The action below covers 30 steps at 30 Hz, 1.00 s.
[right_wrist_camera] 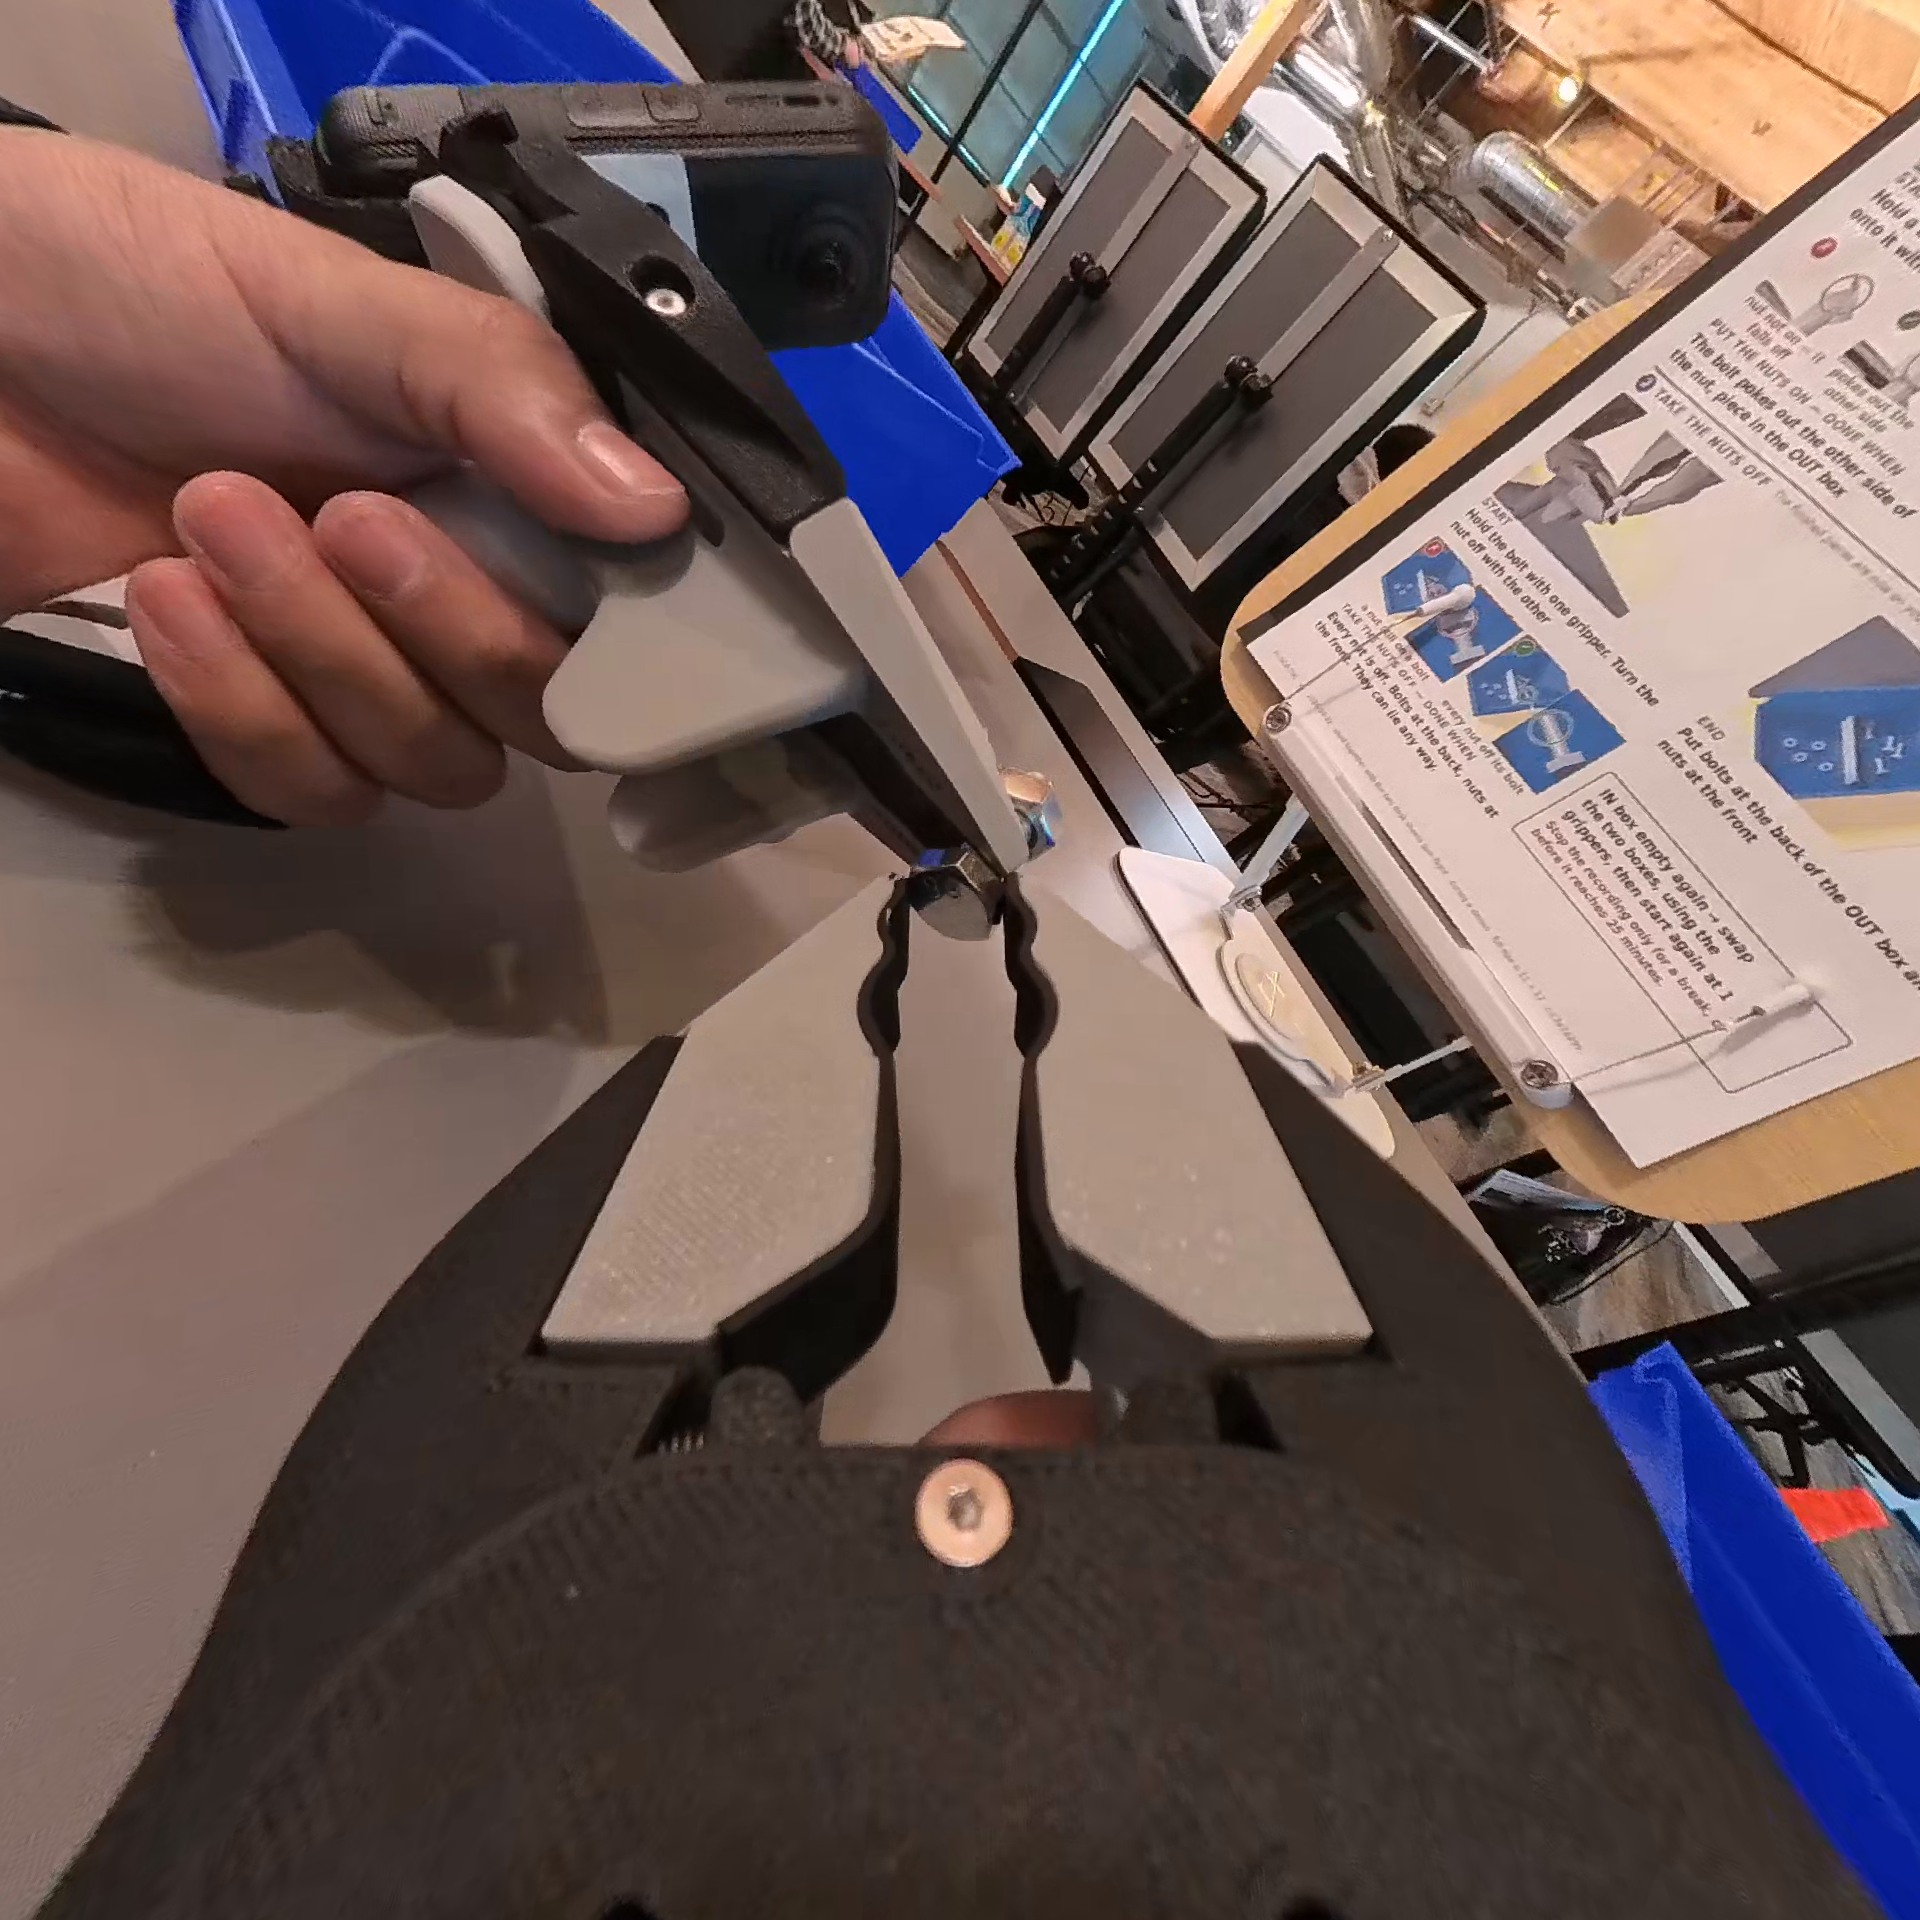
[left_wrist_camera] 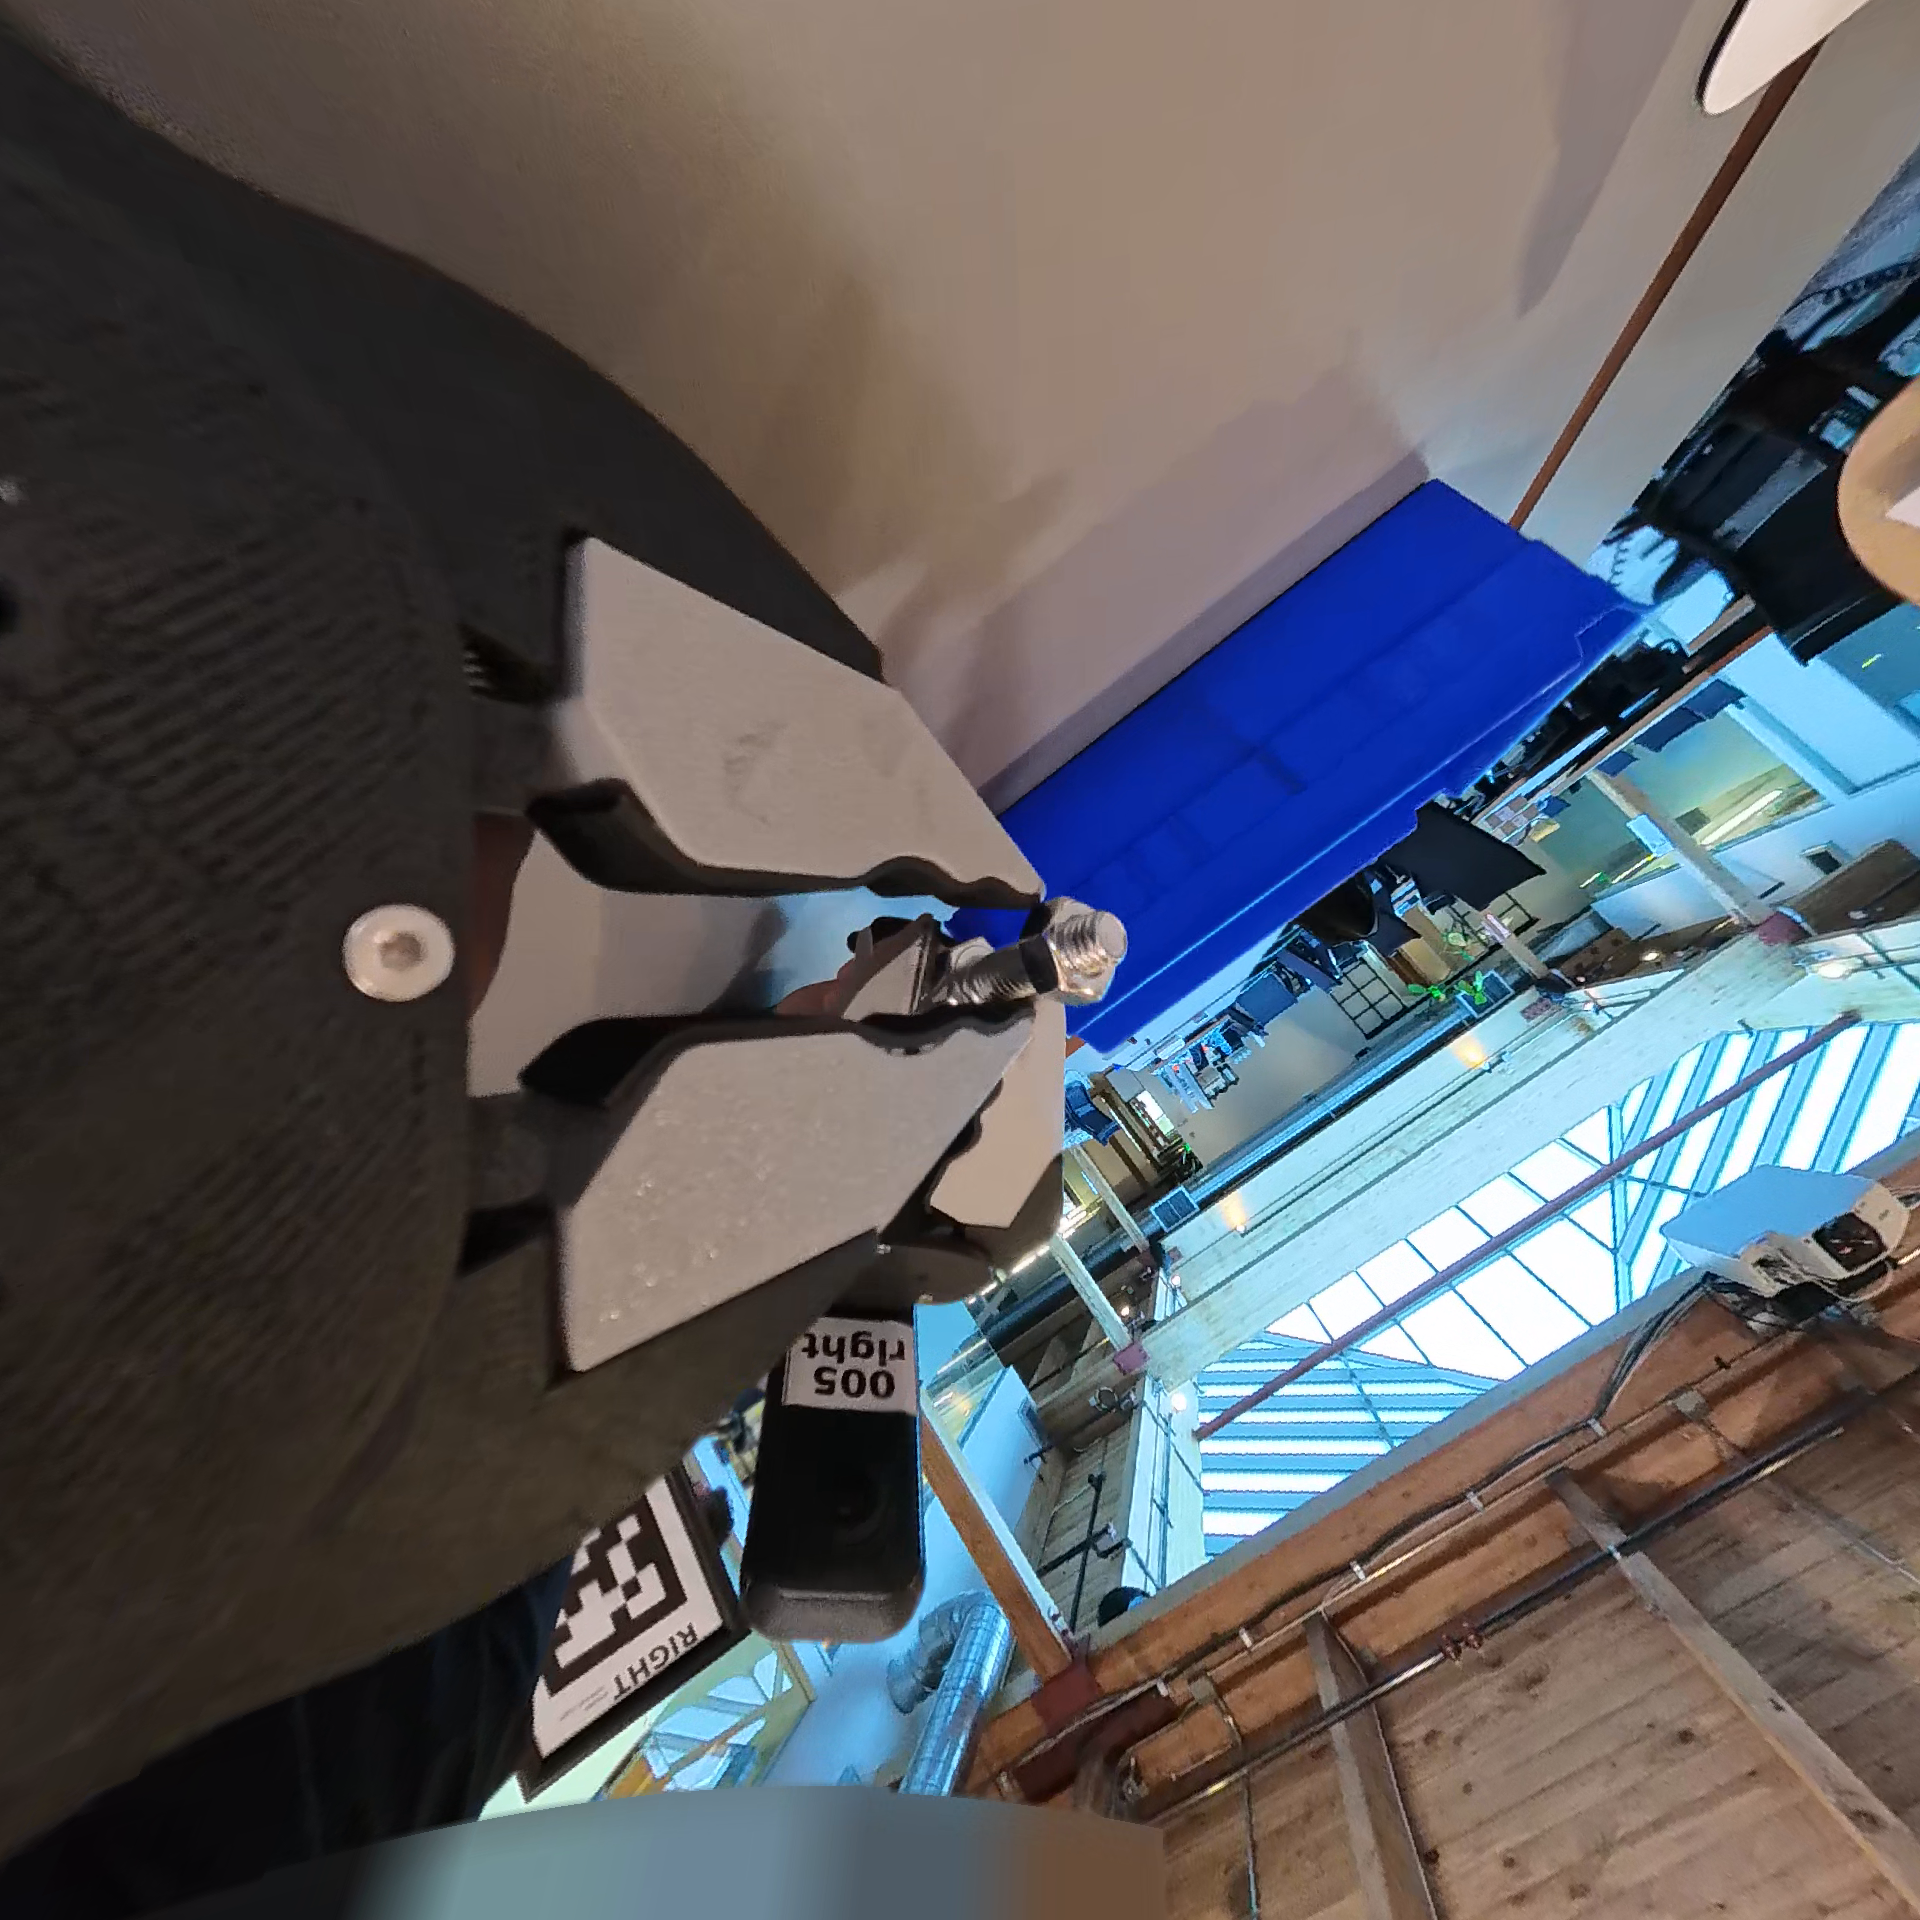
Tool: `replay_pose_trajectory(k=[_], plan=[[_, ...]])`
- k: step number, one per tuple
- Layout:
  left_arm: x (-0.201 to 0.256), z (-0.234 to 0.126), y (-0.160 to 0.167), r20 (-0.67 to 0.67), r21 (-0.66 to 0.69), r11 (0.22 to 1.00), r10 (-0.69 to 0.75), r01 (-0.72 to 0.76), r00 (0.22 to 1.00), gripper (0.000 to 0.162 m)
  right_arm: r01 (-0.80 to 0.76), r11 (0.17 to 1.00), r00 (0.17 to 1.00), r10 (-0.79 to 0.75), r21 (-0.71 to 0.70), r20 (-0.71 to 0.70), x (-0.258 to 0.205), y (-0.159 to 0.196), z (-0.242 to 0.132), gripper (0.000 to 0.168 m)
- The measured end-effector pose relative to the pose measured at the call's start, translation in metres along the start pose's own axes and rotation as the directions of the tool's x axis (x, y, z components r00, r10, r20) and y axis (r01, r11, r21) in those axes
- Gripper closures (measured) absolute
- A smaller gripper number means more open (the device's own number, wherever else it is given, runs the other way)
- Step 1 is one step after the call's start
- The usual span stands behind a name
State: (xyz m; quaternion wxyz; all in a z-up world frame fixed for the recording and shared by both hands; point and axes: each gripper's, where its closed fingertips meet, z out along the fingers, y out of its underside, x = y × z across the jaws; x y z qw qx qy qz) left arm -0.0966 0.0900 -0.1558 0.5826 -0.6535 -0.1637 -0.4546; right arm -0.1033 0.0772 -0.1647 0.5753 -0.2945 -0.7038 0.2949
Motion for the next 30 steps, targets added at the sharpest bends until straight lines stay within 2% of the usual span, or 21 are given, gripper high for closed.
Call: replay_pose_trajectory(k=[3,5,8,13,16,18,21,24,26,28,30], plan=[[-0.004,0.001,0.000,0.025,0.014,1.000,0.006,-0.006,1.000,0.148,-0.015,1.000,1.000,0.015,-0.019,-0.003,0.000,0.005,0.002,0.154],[-0.004,0.001,0.000,0.040,0.005,0.998,0.058,-0.058,0.998,0.155,-0.048,0.999,0.999,0.048,-0.019,0.006,-0.001,0.006,0.003,0.154],[-0.005,-0.001,0.000,0.094,-0.022,0.984,0.180,-0.178,0.979,0.155,-0.123,0.992,0.991,0.123,0.001,0.048,-0.003,0.005,0.003,0.154],[-0.015,-0.010,-0.009,0.196,-0.035,0.964,0.265,-0.263,0.944,0.155,-0.273,0.961,0.957,0.265,0.050,0.121,0.008,0.000,-0.005,0.157],[-0.025,-0.016,-0.010,0.294,-0.123,0.908,0.419,-0.401,0.859,0.155,-0.424,0.905,0.892,0.409,0.042,0.190,0.013,0.001,-0.006,0.149],[-0.025,-0.013,-0.002,0.300,-0.195,0.863,0.506,-0.467,0.809,0.155,-0.509,0.860,0.841,0.489,0.031,0.229,0.014,0.003,-0.004,0.143],[-0.018,-0.003,0.017,0.243,-0.272,0.817,0.570,-0.509,0.785,0.155,-0.579,0.815,0.781,0.553,0.006,0.290,0.008,0.003,-0.003,0.138],[-0.019,0.001,0.026,0.235,-0.327,0.765,0.634,-0.555,0.736,0.155,-0.650,0.759,0.691,0.608,-0.033,0.391,-0.003,-0.001,-0.004,0.151],[-0.019,0.002,0.029,0.223,-0.339,0.754,0.646,-0.563,0.730,0.155,-0.706,0.705,0.627,0.664,-0.062,0.408,-0.001,0.000,-0.003,0.162],[-0.017,0.002,0.029,0.218,-0.331,0.755,0.645,-0.566,0.732,0.155,-0.747,0.661,0.577,0.699,-0.074,0.423,0.002,0.001,-0.004,0.162],[-0.014,0.002,0.026,0.220,-0.317,0.756,0.646,-0.573,0.731,0.155,-0.776,0.627,0.543,0.722,-0.074,0.429,0.006,0.001,-0.005,0.148]])
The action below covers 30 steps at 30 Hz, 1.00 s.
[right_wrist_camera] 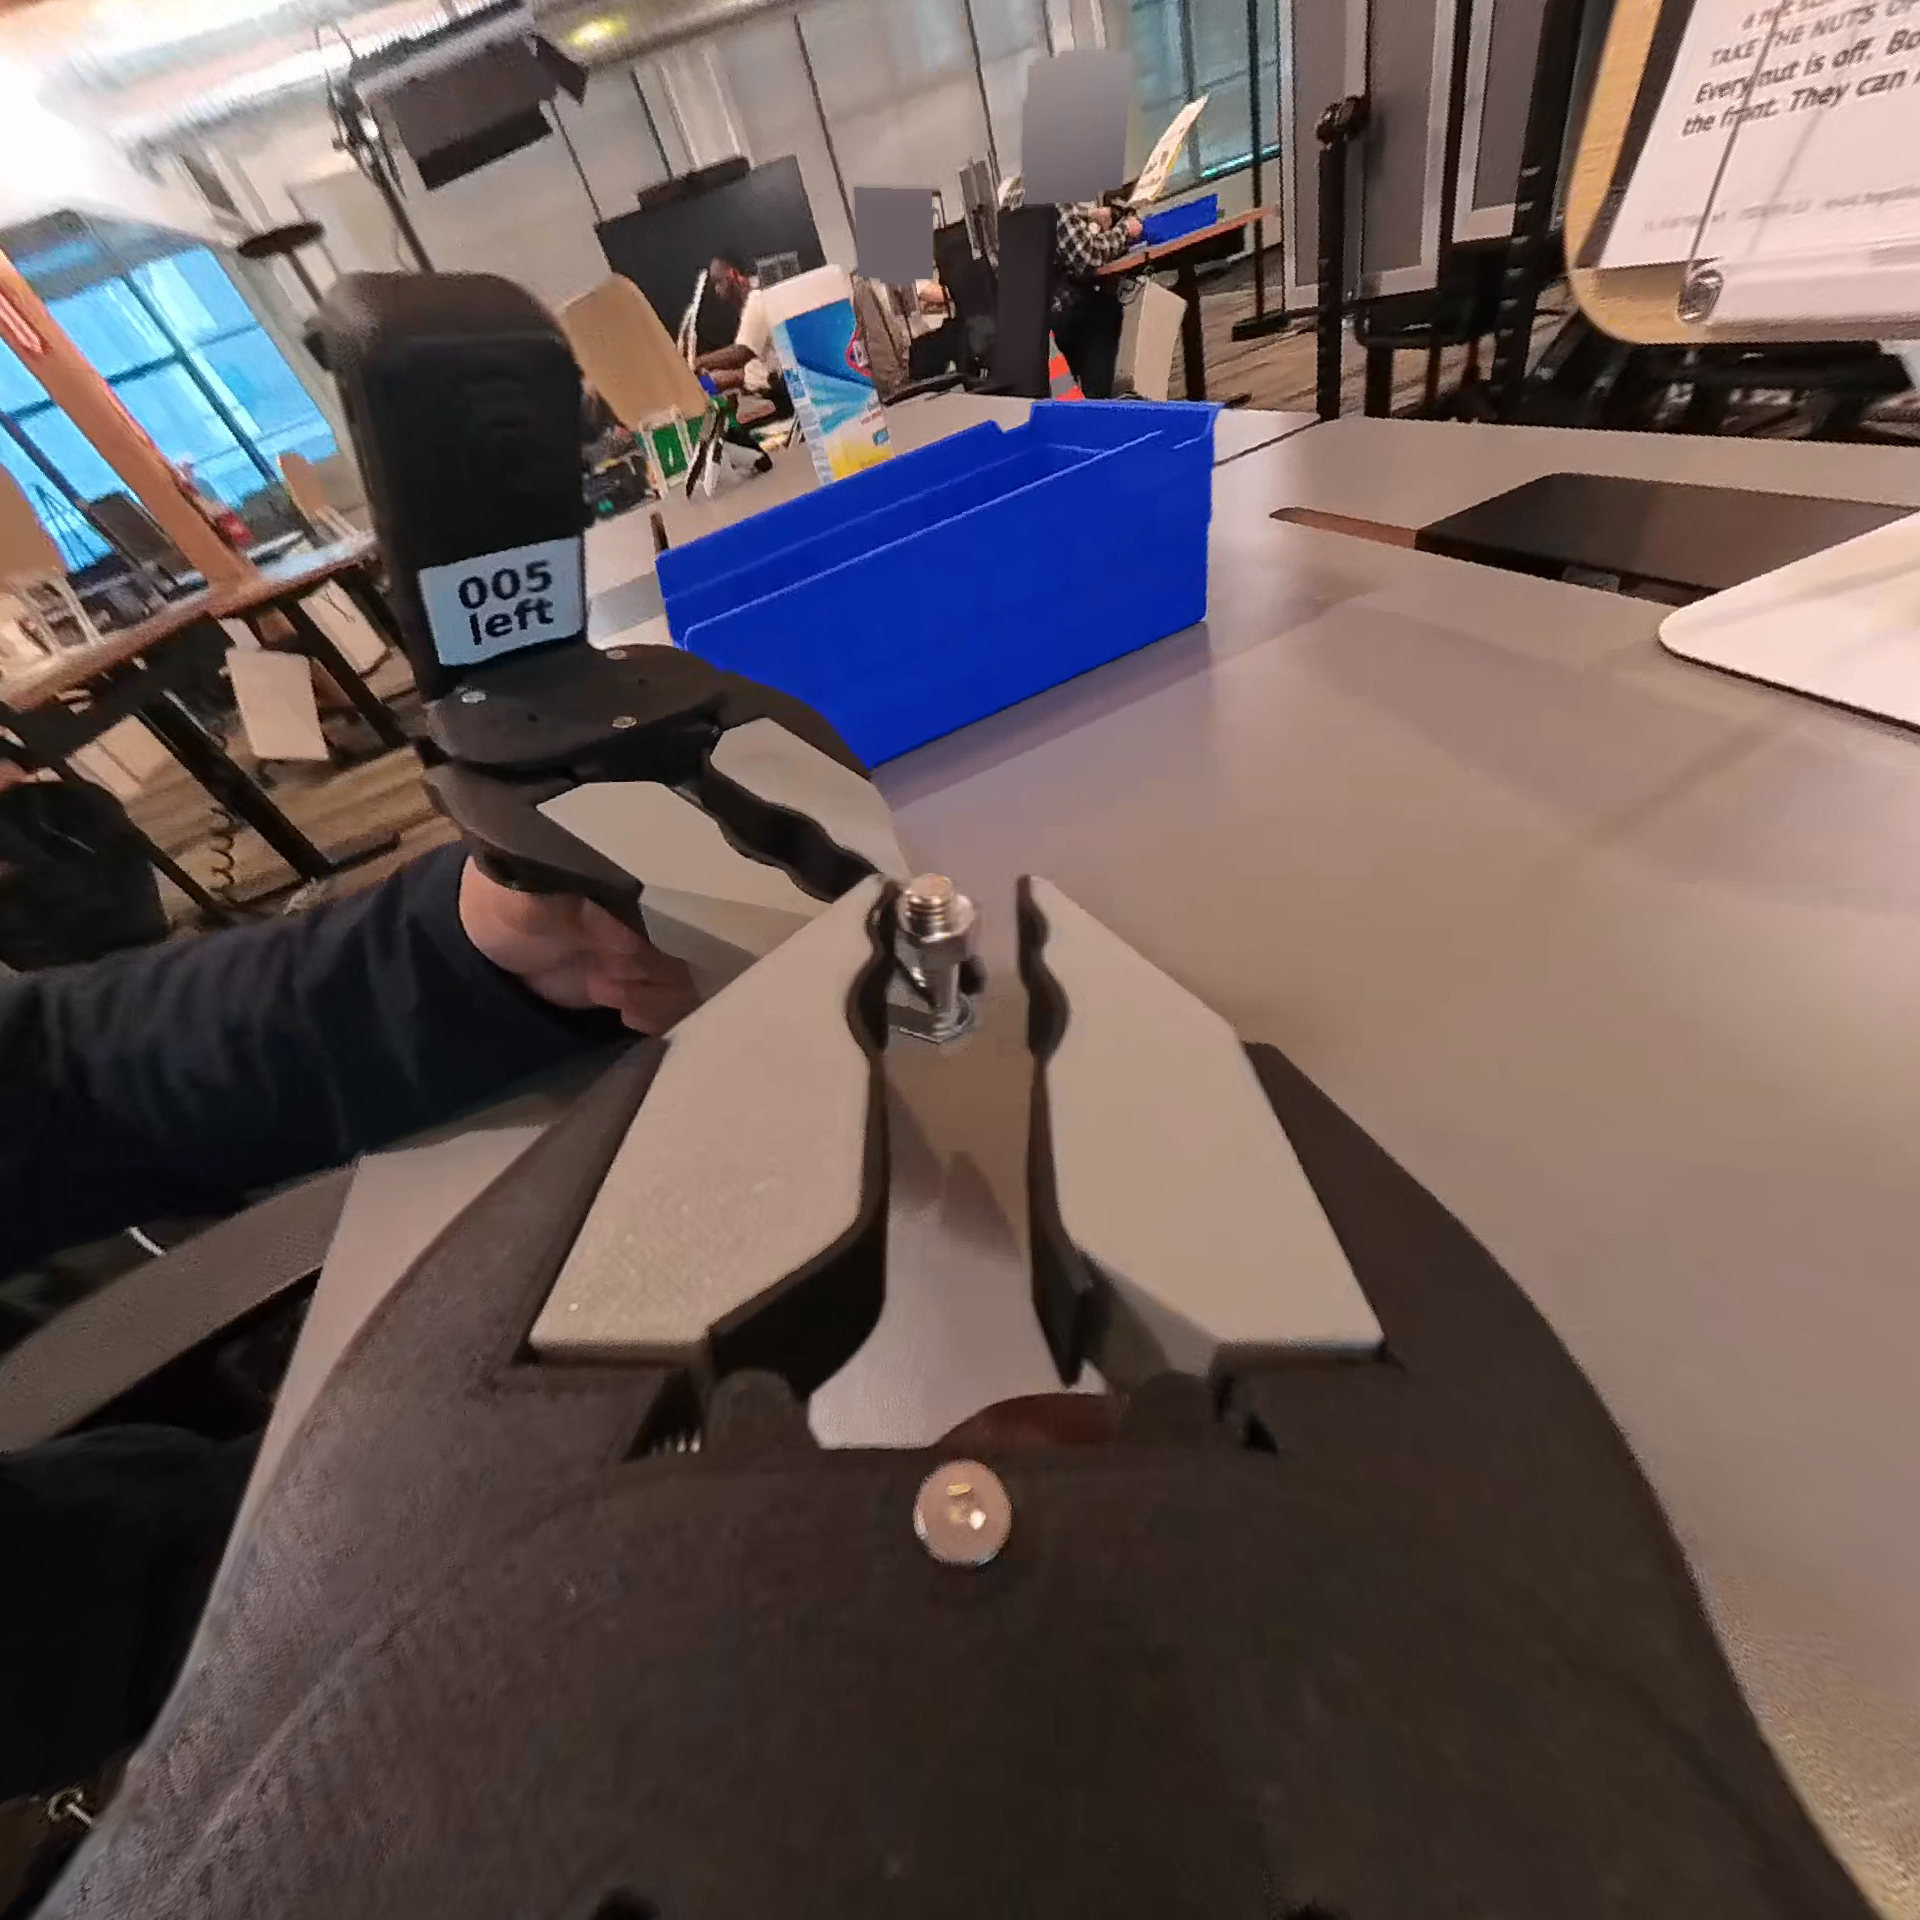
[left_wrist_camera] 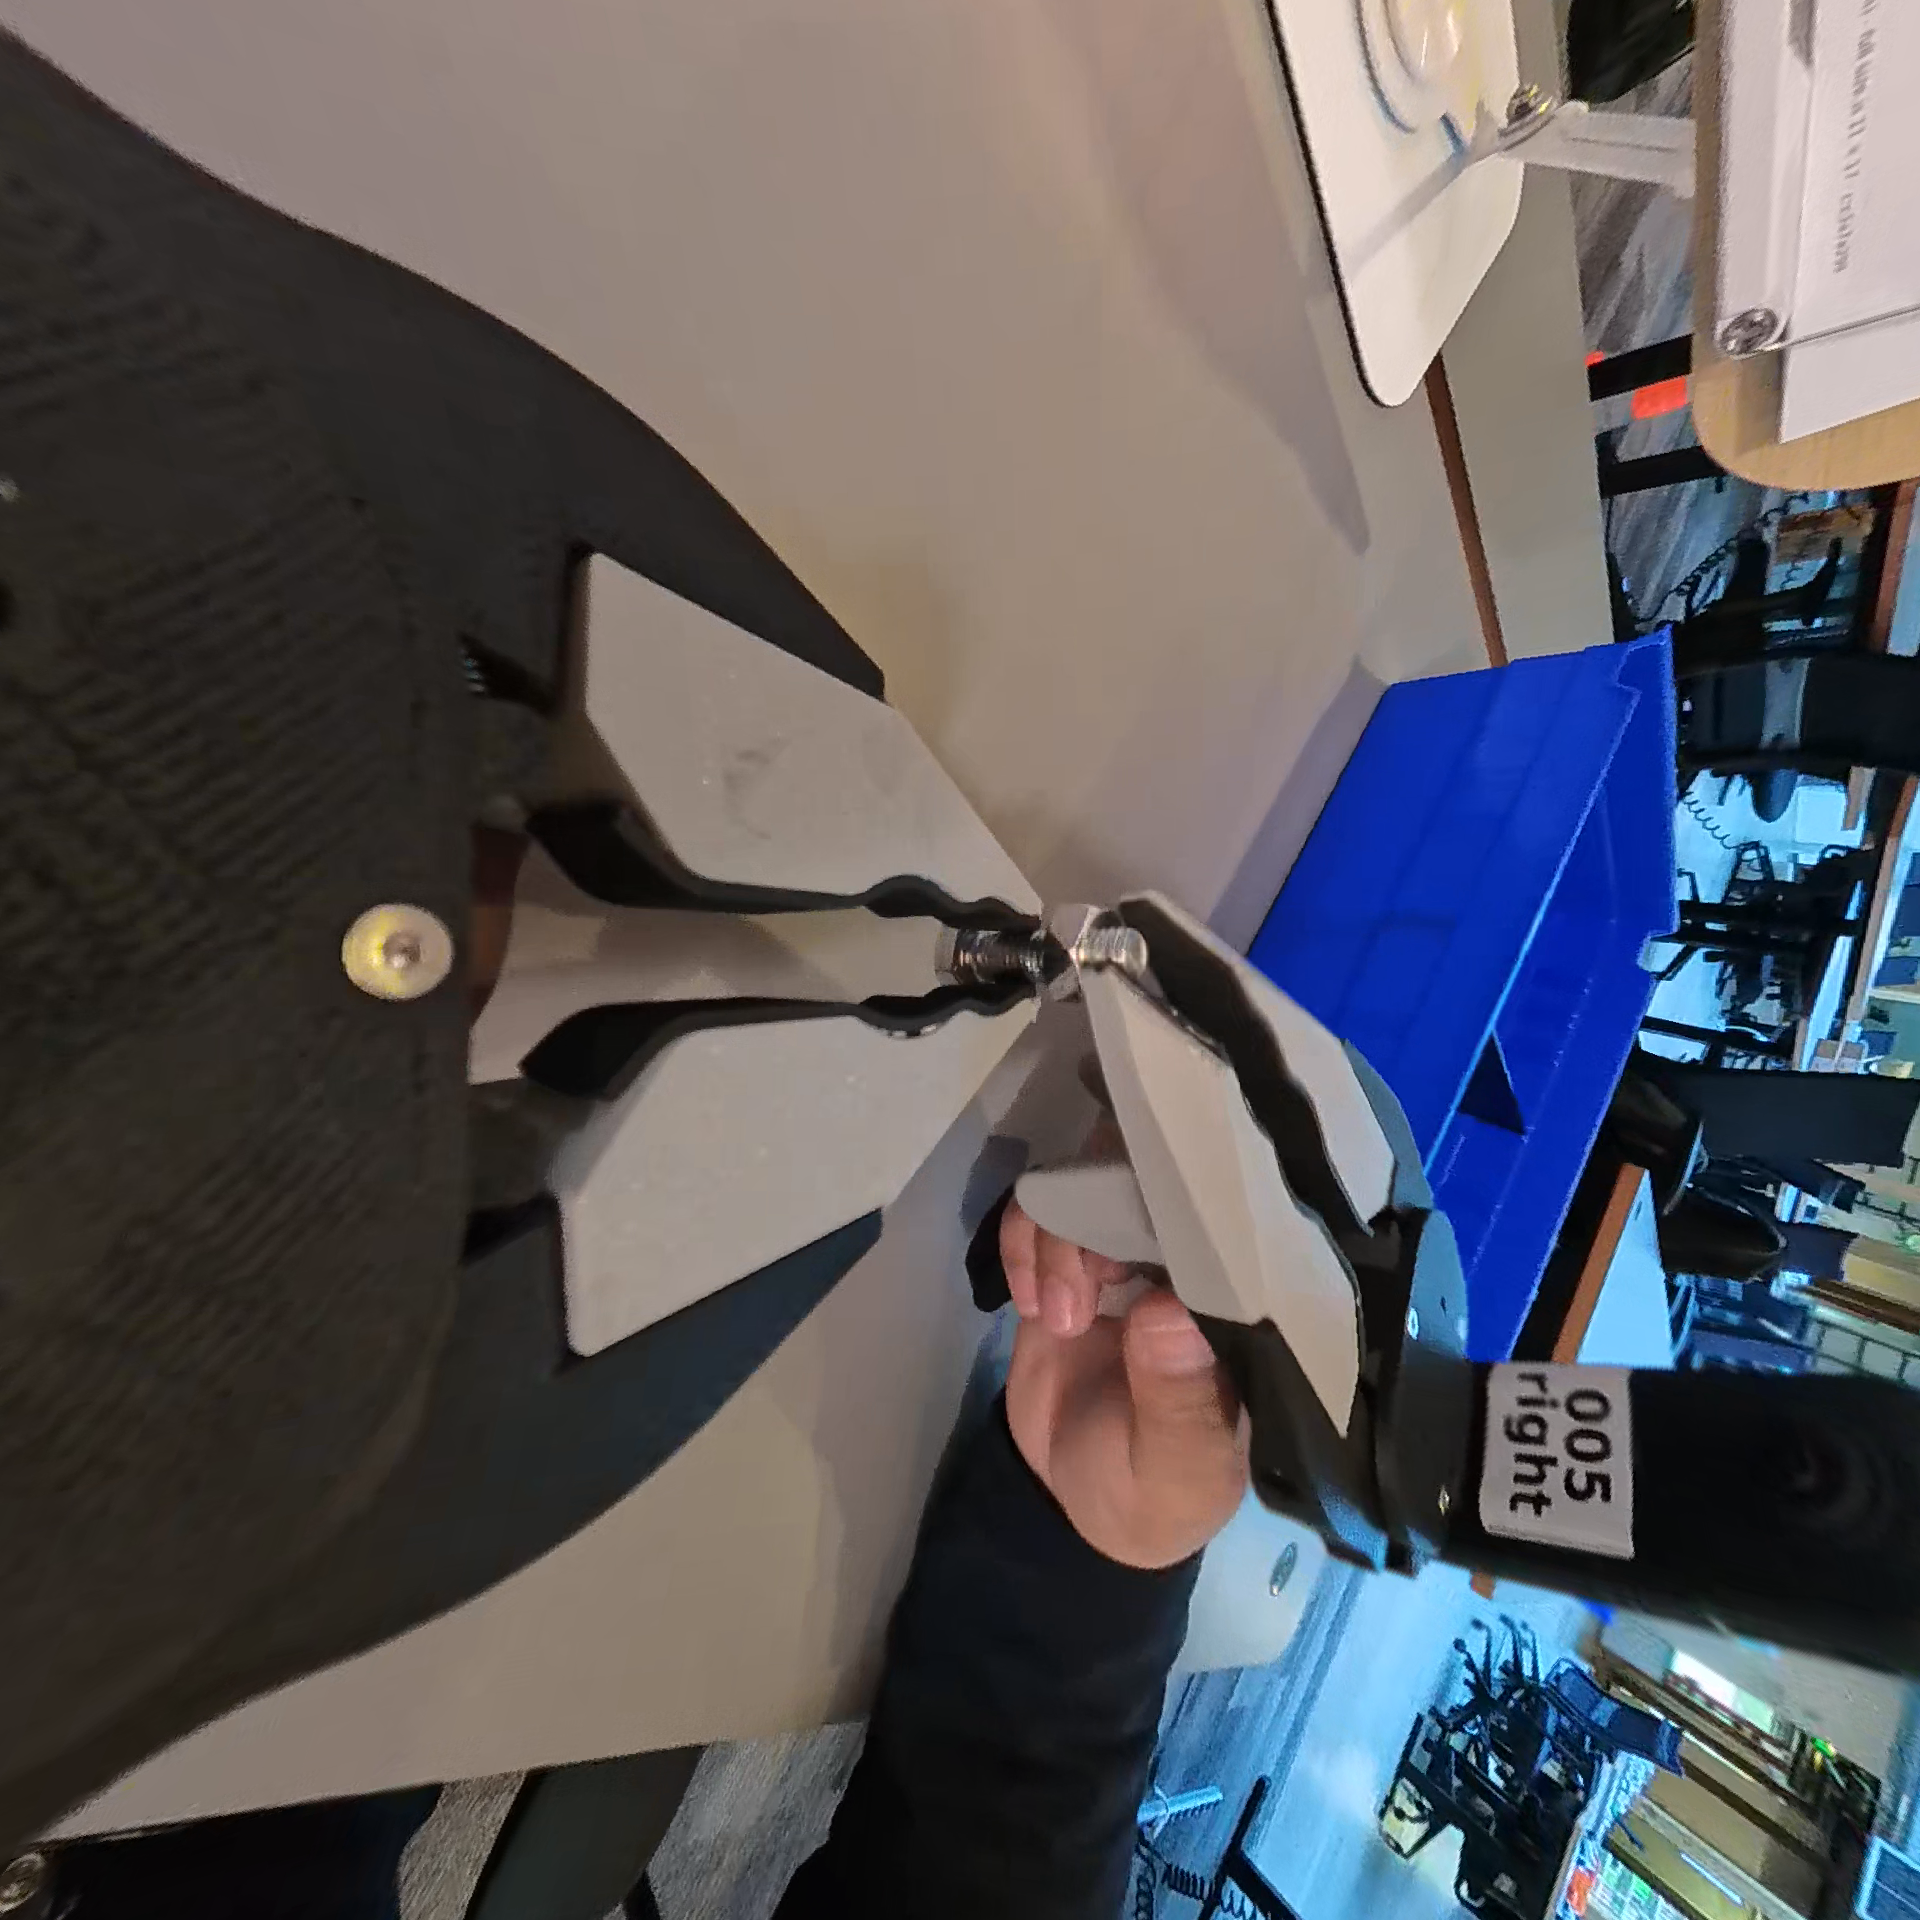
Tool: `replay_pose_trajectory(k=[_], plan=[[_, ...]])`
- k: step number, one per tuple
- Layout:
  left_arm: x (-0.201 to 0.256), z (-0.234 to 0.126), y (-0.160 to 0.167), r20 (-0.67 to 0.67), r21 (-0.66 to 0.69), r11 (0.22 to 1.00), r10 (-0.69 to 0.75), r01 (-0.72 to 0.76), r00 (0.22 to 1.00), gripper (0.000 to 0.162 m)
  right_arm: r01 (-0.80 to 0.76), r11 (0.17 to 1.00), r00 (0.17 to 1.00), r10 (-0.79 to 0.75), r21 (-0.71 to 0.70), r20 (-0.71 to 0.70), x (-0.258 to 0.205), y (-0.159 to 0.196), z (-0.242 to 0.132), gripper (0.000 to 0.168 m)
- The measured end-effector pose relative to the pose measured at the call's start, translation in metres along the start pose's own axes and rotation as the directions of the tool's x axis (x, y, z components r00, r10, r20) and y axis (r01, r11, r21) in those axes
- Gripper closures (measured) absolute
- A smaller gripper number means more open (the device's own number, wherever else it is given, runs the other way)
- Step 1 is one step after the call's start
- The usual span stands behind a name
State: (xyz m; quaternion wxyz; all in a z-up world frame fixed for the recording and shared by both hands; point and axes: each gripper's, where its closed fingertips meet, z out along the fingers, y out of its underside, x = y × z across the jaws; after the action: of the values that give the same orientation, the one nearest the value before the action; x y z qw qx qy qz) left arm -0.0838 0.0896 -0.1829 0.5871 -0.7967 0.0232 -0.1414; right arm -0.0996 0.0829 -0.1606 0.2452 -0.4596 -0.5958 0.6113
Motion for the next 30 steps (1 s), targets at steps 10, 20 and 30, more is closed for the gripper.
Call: replay_pose_trajectory(k=[10,20,30], plan=[[0.002,-0.002,-0.003,-0.005,0.007,1.000,0.019,-0.019,1.000,0.155,-0.028,0.999,0.998,0.029,-0.020,0.056,-0.007,0.004,0.003,0.152],[-0.009,-0.002,-0.001,0.022,0.020,0.998,-0.066,0.065,0.998,0.138,-0.030,1.000,0.999,0.030,-0.009,0.016,0.000,0.001,-0.001,0.153],[-0.004,-0.002,-0.002,-0.018,0.026,0.995,-0.091,0.092,0.996,0.138,-0.006,1.000,1.000,0.006,-0.004,-0.002,0.000,0.000,0.000,0.153]])
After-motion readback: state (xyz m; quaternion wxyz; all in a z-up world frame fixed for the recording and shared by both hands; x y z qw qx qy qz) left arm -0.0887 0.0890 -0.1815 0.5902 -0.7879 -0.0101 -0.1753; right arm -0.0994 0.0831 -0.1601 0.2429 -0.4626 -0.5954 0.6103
